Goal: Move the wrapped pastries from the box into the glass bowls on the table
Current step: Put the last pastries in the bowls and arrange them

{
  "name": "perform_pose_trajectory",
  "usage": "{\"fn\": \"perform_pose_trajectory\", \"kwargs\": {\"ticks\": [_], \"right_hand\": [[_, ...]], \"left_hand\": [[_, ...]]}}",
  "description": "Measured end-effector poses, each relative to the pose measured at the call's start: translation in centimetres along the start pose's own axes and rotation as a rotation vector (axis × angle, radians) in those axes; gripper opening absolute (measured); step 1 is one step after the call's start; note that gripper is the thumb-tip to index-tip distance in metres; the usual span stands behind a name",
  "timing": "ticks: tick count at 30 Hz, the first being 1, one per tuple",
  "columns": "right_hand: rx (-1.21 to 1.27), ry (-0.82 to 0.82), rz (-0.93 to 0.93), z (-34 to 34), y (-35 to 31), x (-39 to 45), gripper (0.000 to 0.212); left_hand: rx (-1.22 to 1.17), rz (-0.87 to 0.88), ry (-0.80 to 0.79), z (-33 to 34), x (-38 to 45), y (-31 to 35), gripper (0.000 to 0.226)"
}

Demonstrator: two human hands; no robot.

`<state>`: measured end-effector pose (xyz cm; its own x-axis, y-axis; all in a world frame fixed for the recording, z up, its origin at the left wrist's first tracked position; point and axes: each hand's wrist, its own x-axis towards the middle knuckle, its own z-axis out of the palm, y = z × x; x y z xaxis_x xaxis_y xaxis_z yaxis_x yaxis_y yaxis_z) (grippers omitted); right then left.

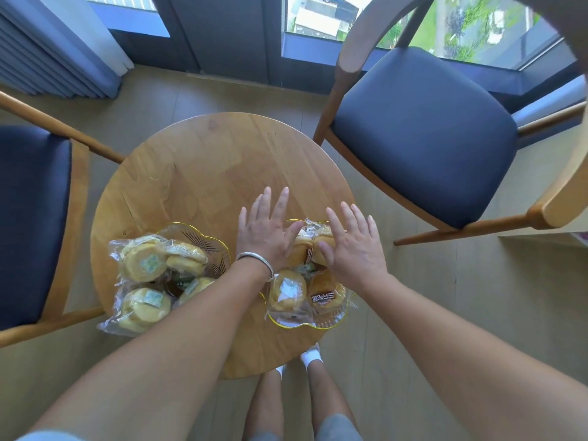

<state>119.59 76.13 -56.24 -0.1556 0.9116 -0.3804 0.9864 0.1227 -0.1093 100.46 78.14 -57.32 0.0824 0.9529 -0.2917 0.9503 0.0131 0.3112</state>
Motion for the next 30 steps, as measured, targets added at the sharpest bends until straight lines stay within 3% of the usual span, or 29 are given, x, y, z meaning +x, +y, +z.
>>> {"fn": "perform_pose_trajectory", "kwargs": {"ticks": [5, 10, 13, 15, 20, 24, 30], "right_hand": [[0.035, 0.009, 0.018, -1.2, 0.6, -3.7, 0.073], [0.065, -0.076, 0.011, -0.3, 0.2, -9.0, 0.083], [0.090, -0.151, -0.019, 1.0, -0.4, -11.5, 0.082], [0.116, -0.200, -0.043, 1.8, -0.8, -12.5, 0.078], [0.197, -0.258, -0.014, 2.7, -1.3, -13.0, 0.066], [0.189, -0.195, 0.013, 2.7, -1.6, -12.2, 0.058], [0.202, -0.164, 0.021, 2.0, -1.1, -11.0, 0.058]], "left_hand": [[-0.135, -0.040, 0.089, -1.5, -5.8, -0.7, 0.068], [-0.122, -0.140, -0.081, 0.1, -13.3, -1.6, 0.072], [-0.042, -0.069, -0.201, 1.4, -15.6, -1.3, 0.068], [-0.004, -0.036, -0.267, 1.9, -16.0, -1.0, 0.069], [-0.045, -0.039, -0.253, 2.1, -14.6, -0.4, 0.058], [-0.086, -0.097, -0.268, 2.8, -13.5, -0.4, 0.061], [-0.135, -0.071, -0.236, 2.2, -12.8, -0.1, 0.043]]}}
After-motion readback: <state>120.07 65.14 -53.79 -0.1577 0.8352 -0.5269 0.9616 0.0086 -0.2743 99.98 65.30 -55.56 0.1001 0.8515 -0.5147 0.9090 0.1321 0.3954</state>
